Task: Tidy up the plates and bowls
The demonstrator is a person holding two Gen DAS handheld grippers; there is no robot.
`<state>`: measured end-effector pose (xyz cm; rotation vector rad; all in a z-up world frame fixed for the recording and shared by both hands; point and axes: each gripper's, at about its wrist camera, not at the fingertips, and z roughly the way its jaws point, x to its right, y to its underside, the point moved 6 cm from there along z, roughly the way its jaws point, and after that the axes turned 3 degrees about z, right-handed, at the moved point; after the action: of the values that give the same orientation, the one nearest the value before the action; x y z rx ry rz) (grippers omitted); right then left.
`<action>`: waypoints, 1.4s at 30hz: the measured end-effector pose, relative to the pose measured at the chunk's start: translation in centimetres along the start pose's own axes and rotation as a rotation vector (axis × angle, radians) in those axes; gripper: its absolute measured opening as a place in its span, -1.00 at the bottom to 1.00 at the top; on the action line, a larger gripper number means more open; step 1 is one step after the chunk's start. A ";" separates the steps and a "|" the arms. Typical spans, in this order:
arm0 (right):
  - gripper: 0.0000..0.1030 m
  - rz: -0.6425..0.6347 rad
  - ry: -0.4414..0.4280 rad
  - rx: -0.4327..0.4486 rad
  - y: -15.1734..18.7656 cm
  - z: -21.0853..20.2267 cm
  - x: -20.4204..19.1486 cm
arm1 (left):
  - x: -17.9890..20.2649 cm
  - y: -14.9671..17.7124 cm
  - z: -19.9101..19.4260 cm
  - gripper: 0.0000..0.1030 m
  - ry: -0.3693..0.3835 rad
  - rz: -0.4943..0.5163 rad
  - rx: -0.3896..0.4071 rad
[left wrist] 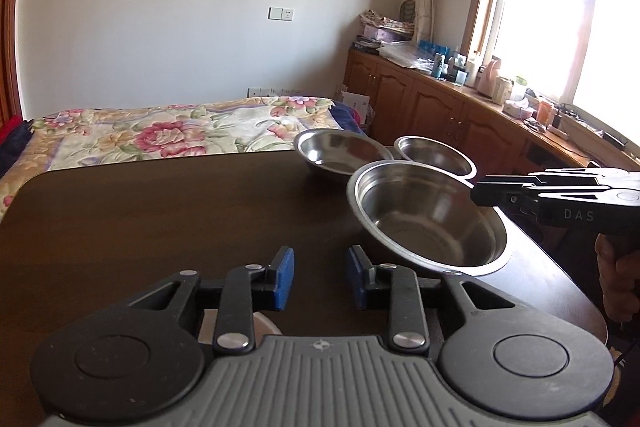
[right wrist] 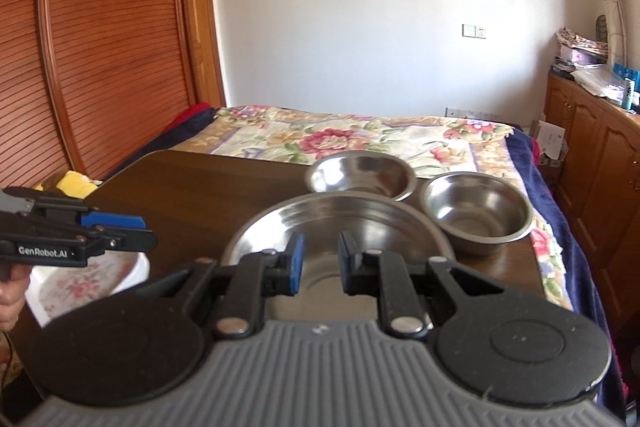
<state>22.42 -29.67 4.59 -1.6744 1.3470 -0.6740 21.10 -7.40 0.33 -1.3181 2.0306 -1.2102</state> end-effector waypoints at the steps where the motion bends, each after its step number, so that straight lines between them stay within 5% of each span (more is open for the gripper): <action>1: -0.60 0.000 0.004 0.002 -0.1 0.1 0.4 | 0.2 -0.1 0.3 -0.31 0.002 0.000 0.000; 12: -0.57 0.010 0.030 0.016 0.2 0.7 4.2 | 2.0 -1.3 3.4 -0.06 0.001 -0.003 -0.007; 16: -0.09 0.016 0.039 0.021 0.3 0.9 5.5 | 2.4 -1.5 4.6 0.05 0.006 -0.013 -0.015; 25: 0.14 0.051 0.039 -0.006 1.0 2.5 7.6 | 3.1 -1.7 6.7 0.09 0.010 -0.011 -0.040; 42: 0.16 0.085 -0.021 -0.060 2.2 4.4 8.2 | 3.5 -1.5 8.8 0.09 0.024 -0.039 -0.073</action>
<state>27.24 -36.35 -0.27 -1.6568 1.4280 -0.5701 26.70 -14.56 -2.63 -1.3901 2.0931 -1.1842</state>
